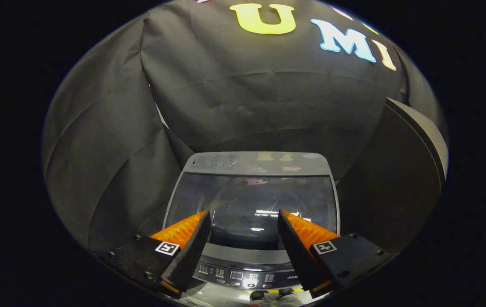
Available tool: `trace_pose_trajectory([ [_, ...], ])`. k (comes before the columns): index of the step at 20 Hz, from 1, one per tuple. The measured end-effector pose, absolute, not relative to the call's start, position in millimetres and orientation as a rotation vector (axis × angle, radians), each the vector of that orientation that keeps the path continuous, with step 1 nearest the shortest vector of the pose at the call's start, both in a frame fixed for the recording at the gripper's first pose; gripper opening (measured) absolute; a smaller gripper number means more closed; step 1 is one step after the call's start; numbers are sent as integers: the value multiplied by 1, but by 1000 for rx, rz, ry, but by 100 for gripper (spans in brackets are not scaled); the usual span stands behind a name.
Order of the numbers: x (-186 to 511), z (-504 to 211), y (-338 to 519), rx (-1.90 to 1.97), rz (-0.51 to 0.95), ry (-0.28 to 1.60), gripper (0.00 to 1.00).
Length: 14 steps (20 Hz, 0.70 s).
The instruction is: Put the clothes into the washing machine and then close the washing machine lid.
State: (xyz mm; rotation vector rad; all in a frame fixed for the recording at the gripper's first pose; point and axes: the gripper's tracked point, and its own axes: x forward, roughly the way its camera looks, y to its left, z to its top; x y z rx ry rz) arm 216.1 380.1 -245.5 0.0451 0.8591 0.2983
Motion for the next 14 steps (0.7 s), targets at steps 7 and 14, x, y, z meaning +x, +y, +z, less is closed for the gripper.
trace_pose_trajectory([
  [7,193,-167,352,126,342,625,97],
  [14,137,-67,237,57,364,315,97],
])
